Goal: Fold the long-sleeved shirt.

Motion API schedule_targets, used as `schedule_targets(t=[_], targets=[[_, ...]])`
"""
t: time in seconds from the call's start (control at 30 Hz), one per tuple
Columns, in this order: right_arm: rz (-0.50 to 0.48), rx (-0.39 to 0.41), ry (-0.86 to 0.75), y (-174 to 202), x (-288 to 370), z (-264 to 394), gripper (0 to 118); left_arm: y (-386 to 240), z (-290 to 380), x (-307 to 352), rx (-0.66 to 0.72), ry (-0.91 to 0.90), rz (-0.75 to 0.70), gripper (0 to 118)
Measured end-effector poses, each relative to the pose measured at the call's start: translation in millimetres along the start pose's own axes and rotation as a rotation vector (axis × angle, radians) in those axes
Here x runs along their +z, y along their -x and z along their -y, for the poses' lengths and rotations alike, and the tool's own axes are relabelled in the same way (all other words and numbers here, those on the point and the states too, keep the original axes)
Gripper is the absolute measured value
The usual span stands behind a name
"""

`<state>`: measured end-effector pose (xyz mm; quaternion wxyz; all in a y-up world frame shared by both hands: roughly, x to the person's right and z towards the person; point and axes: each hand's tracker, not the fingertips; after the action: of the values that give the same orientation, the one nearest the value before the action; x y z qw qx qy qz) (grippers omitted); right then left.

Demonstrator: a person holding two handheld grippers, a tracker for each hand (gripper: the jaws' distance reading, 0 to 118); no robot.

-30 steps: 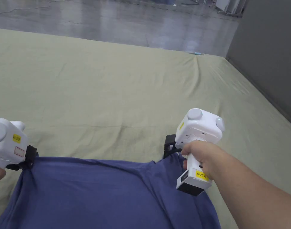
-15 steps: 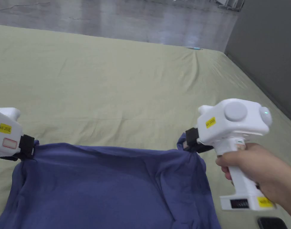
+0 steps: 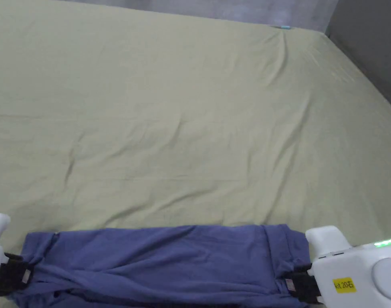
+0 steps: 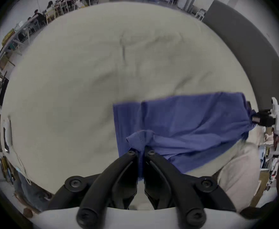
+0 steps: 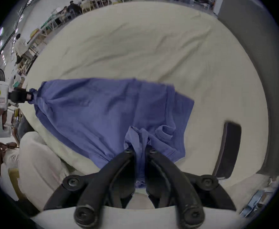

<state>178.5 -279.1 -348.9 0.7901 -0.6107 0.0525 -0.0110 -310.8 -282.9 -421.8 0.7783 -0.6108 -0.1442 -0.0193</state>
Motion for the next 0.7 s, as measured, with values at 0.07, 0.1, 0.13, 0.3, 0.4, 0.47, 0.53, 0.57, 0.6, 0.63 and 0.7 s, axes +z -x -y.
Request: schedule_targets(t=[0.07, 0.1, 0.13, 0.3, 0.4, 0.47, 0.53, 0.57, 0.6, 0.63, 0.7], targets=[[-0.013, -0.028, 0.014, -2.3, -8.7, 5.4, 5, 4.1, 10.0, -13.2, 0.013, 0.021, 0.005, 0], [-0.004, -0.03, 0.018, -3.6, -13.2, 6.7, 5, 7.4, 12.9, -21.0, 0.029, 0.025, 0.001, 0], [0.009, -0.024, 0.026, -2.8, -17.0, 6.7, 5, 9.6, 14.3, -24.9, 0.04, 0.021, 0.003, 0], [0.03, -0.028, 0.022, -2.0, -28.6, 6.2, 5, 9.9, 10.8, -30.1, 0.064, -0.004, 0.009, 0], [0.066, 0.025, -0.005, 1.4, -39.4, 12.2, 5, 1.3, 12.1, -32.7, 0.021, -0.012, -0.026, 0], [0.055, 0.013, -0.009, -1.5, -38.2, 10.2, 5, -2.0, 10.2, -32.4, 0.016, -0.015, -0.038, 0], [0.012, -0.023, -0.005, -9.1, -29.1, 8.4, 8, -4.5, 9.3, -22.9, 0.048, -0.023, -0.041, 0], [-0.009, -0.061, 0.002, -15.0, -19.4, 7.2, 12, -5.4, 10.1, -12.4, 0.078, -0.064, -0.026, 6], [-0.028, -0.117, -0.01, -19.3, -5.9, 8.2, 25, -5.6, 11.1, -0.8, 0.089, -0.113, -0.016, 38], [-0.05, -0.165, -0.056, -23.8, 12.7, 11.6, 47, -7.4, 12.5, 11.8, 0.114, -0.152, 0.021, 78], [-0.141, -0.216, -0.166, -26.9, 45.9, 21.5, 103, -10.2, 20.1, 35.2, 0.127, -0.196, 0.081, 116]])
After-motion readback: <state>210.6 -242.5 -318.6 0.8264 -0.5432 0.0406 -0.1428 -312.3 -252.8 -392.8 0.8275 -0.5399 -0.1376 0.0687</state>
